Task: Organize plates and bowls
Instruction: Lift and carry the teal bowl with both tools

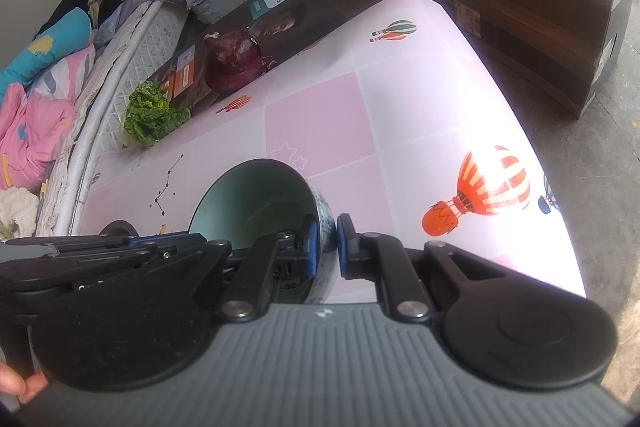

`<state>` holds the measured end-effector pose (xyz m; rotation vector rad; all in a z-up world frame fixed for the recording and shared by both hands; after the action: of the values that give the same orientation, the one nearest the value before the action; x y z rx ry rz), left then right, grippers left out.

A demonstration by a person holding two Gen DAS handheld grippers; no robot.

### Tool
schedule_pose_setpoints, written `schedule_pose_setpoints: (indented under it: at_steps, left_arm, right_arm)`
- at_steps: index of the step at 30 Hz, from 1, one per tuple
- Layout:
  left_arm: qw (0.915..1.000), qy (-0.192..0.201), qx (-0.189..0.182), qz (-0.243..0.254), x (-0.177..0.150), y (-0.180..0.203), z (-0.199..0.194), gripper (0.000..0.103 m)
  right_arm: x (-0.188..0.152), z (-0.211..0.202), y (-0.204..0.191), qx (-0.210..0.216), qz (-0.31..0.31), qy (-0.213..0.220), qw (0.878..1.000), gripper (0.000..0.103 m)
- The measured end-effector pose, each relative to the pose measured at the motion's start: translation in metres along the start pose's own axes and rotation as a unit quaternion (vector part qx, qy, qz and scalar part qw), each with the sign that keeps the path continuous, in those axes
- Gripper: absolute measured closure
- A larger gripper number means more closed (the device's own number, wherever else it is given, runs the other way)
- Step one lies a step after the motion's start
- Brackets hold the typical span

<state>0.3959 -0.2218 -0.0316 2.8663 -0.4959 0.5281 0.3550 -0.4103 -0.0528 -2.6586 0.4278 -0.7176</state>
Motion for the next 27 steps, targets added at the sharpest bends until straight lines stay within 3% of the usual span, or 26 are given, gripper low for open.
schedule_pose_setpoints:
  at_steps: [6, 11, 14, 16, 20, 22, 27]
  left_arm:
    - [0.9999, 0.007, -0.009, 0.000, -0.001, 0.001, 0.001, 0.096]
    - [0.9998, 0.002, -0.019, -0.004, -0.002, 0.001, 0.004, 0.092]
    - [0.9997, 0.002, -0.025, -0.007, -0.005, 0.000, 0.004, 0.080]
    - [0.9996, 0.009, -0.026, 0.000, -0.007, 0.003, 0.000, 0.077]
    - [0.9993, 0.023, -0.025, 0.013, -0.009, 0.008, -0.008, 0.048]
    - [0.9992, 0.032, -0.017, 0.021, -0.008, 0.011, -0.012, 0.043]
    - [0.9990, 0.035, -0.002, 0.029, -0.007, 0.016, -0.015, 0.031]
  right_arm:
    - [0.001, 0.005, 0.004, -0.006, -0.006, -0.003, 1.000, 0.095]
    - [0.004, 0.003, 0.019, 0.032, 0.019, -0.010, 0.999, 0.092]
    - [0.005, -0.006, 0.031, 0.057, 0.032, -0.002, 0.998, 0.088]
    - [0.004, -0.017, 0.038, 0.071, 0.031, 0.007, 0.997, 0.086]
    - [0.006, -0.043, 0.047, 0.117, 0.022, 0.024, 0.993, 0.083]
    - [0.008, -0.061, 0.050, 0.141, 0.007, 0.037, 0.989, 0.081]
    - [0.009, -0.084, 0.047, 0.170, -0.018, 0.054, 0.984, 0.060]
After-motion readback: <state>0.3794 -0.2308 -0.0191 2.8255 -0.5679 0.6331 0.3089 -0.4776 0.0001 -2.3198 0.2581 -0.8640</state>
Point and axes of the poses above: each gripper's, at about its wrist camera, not at the fingertips, and z roughly the way its jaws point, y to its right, x to its top, the point moved 1 cm from there along z, roughly the way its jaws point, and after that the axes turned 3 degrees about -y, right-handed, at the moved point
